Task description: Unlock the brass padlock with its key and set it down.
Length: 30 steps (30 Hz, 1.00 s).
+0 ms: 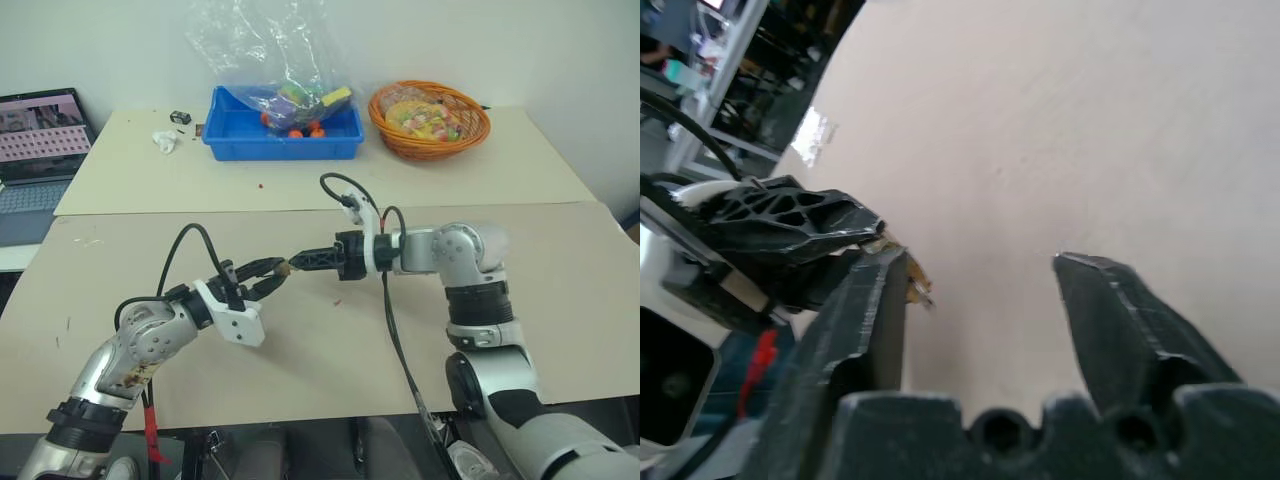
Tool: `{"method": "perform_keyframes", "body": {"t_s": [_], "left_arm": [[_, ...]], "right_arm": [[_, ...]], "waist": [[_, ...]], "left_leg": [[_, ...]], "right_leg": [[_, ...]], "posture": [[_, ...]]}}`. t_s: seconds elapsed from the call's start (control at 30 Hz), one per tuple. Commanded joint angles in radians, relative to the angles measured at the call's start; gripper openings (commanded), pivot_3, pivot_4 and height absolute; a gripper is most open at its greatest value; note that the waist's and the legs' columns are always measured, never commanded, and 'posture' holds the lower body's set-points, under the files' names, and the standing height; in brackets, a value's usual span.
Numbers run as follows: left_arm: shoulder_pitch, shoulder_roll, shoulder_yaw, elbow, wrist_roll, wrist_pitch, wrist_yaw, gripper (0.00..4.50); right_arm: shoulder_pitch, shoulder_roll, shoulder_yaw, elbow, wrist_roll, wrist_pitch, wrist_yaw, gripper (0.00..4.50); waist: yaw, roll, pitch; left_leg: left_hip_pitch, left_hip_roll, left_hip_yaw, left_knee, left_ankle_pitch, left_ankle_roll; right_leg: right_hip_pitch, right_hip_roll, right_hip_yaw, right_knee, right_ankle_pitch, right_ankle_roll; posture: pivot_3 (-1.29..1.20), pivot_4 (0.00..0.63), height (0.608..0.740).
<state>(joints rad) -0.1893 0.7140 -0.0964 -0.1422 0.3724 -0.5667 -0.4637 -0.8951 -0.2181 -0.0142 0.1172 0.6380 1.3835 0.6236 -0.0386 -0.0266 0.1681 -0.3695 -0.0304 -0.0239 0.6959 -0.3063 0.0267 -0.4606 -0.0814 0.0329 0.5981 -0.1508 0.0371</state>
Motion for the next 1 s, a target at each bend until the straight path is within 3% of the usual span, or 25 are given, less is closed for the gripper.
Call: {"method": "perform_keyframes", "body": {"t_s": [0.03,0.57,1.0], "left_arm": [[-0.01,-0.005,-0.003,-0.066,-0.024,-0.037,0.001,0.8],[-0.001,-0.009,0.005,-0.078,-0.031,-0.029,-0.014,0.8],[0.006,-0.009,0.009,-0.086,-0.034,-0.017,-0.015,0.8]], "right_arm": [[0.002,-0.047,0.011,-0.047,0.017,-0.085,0.071,2.95],[0.057,-0.039,0.028,-0.137,0.08,-0.031,0.108,2.95],[0.018,-0.01,-0.109,-0.144,0.19,0.083,0.08,2.95]], "waist": [[-0.003,0.0,0.0],[-0.004,0.0,0.0],[-0.008,0.0,0.0]], "left_leg": [[0.0,0.0,0.0,0.0,0.0,0.0],[0.0,0.0,0.0,0.0,0.0,0.0],[0.0,0.001,0.0,0.0,0.0,0.0]], "right_leg": [[0.0,0.0,0.0,0.0,0.0,0.0],[0.0,0.0,0.0,0.0,0.0,0.0],[0.0,0.001,0.0,0.0,0.0,0.0]], "posture": [[0.0,0.15,0.735],[0.0,0.15,0.735],[0.0,0.15,0.735]]}}
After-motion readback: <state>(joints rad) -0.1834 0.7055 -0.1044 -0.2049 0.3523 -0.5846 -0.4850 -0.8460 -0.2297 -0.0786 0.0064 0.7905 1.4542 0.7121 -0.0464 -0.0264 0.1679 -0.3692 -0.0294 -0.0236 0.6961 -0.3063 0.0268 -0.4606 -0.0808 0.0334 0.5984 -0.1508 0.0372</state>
